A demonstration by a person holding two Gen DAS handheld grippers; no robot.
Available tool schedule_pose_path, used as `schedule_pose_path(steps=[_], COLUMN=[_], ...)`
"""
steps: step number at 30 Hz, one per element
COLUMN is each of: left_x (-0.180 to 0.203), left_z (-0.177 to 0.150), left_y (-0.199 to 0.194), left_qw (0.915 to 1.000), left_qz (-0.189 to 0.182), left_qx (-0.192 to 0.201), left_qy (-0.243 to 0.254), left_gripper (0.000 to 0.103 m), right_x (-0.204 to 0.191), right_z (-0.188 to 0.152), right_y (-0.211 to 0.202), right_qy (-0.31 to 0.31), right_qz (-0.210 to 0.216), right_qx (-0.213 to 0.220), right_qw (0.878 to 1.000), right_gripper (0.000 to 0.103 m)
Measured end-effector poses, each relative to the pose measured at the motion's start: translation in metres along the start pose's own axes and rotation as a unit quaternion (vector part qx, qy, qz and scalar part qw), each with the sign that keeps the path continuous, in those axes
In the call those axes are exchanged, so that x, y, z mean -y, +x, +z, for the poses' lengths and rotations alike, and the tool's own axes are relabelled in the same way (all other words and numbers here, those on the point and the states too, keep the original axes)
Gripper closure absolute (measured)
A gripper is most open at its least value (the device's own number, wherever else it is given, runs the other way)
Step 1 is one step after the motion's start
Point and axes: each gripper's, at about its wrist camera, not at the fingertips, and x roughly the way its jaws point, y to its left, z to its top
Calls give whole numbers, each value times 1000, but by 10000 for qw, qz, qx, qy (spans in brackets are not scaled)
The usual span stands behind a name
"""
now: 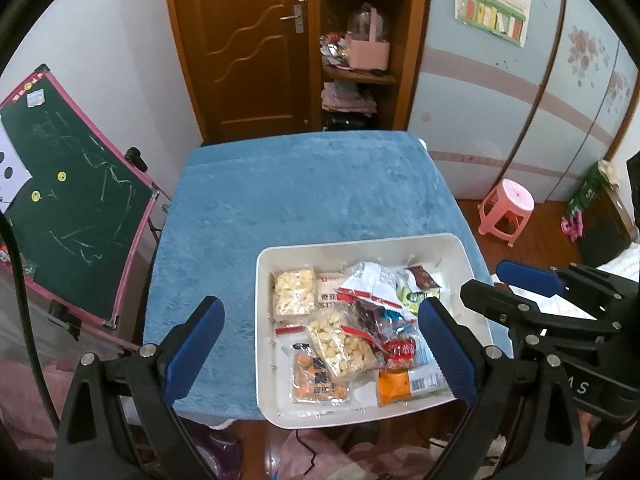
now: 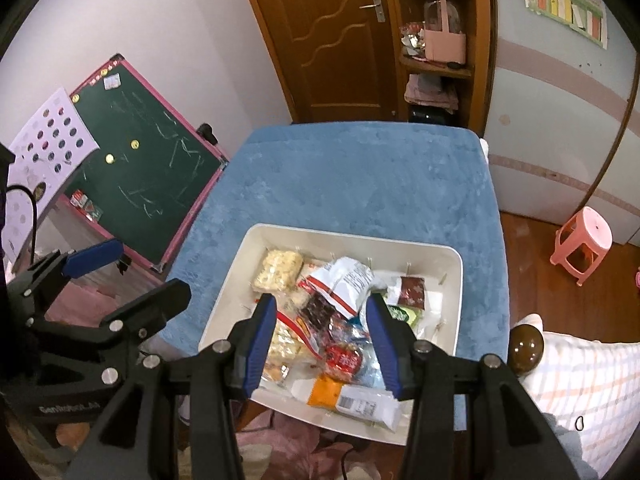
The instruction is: Organize snacks
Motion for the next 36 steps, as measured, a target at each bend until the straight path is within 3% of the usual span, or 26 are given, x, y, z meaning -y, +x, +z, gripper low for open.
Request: schedule_pose_path(steps=[14,24,36], left_x=[-37,-41,-41], left_z=[23,29,28], left_y=[-17,-17,-19], left_qw=[9987,9991,9994], left_qz=[144,242,204], left_qx=[147,167,163], left_qy=[-459,-292,-222], left_gripper=[6,6,6], right_x=[-34,-46,-48], right_z=[24,27,25], right_y=[-21,-30,-31], right_qy=[44,54,212], right_qz=[-310,-457,-489], right_qx=[439,700,675], right_qw=[9985,9965,9963], right_gripper=[56,56,56])
